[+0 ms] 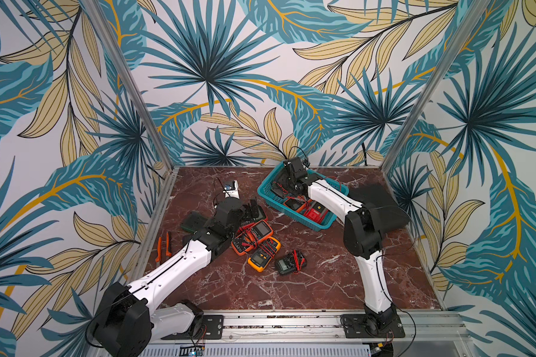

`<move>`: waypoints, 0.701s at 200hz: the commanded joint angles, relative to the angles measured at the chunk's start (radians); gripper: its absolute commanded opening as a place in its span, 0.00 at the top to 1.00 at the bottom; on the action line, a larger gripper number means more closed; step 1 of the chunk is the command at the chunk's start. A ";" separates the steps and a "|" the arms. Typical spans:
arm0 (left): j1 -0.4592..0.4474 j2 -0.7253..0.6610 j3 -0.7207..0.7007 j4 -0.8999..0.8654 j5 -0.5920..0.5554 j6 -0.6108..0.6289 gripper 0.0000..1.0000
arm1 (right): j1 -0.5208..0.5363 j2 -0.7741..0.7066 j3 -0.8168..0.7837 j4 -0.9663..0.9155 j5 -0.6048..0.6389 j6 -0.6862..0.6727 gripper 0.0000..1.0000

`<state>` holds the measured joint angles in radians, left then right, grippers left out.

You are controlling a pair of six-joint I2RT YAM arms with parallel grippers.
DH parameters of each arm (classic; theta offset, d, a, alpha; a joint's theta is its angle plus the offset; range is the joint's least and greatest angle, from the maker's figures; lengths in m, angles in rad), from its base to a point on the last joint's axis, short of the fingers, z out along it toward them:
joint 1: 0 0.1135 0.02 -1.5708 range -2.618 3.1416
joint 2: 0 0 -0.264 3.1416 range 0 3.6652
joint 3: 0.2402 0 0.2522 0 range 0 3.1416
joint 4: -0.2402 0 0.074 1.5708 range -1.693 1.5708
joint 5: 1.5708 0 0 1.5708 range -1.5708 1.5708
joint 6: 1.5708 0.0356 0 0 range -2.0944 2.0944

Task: Put the multimeter into the basket
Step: Place the multimeter in the basket.

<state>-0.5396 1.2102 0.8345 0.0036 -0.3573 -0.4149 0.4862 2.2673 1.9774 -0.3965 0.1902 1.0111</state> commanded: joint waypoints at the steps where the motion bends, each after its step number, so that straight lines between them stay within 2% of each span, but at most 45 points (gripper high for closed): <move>1: 0.004 -0.012 -0.025 0.013 -0.009 0.013 0.00 | 0.006 0.014 0.025 0.001 0.012 0.019 0.76; 43: 0.004 -0.009 -0.023 0.018 -0.004 0.008 0.00 | 0.007 0.051 0.028 -0.004 -0.003 0.040 0.70; 94: 0.004 -0.002 -0.022 0.022 0.001 0.005 0.00 | 0.010 0.080 0.044 -0.050 -0.025 0.065 0.55; 110: 0.004 0.003 -0.019 0.026 0.006 0.004 0.00 | 0.012 0.085 0.043 -0.065 -0.035 0.072 0.47; 140: 0.004 0.009 -0.015 0.027 0.009 0.000 0.00 | 0.018 0.078 0.036 -0.097 -0.031 0.073 0.21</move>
<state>-0.5396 1.2121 0.8345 0.0051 -0.3550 -0.4156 0.4927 2.3291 2.0106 -0.4202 0.1627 1.0698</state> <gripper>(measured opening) 0.999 0.839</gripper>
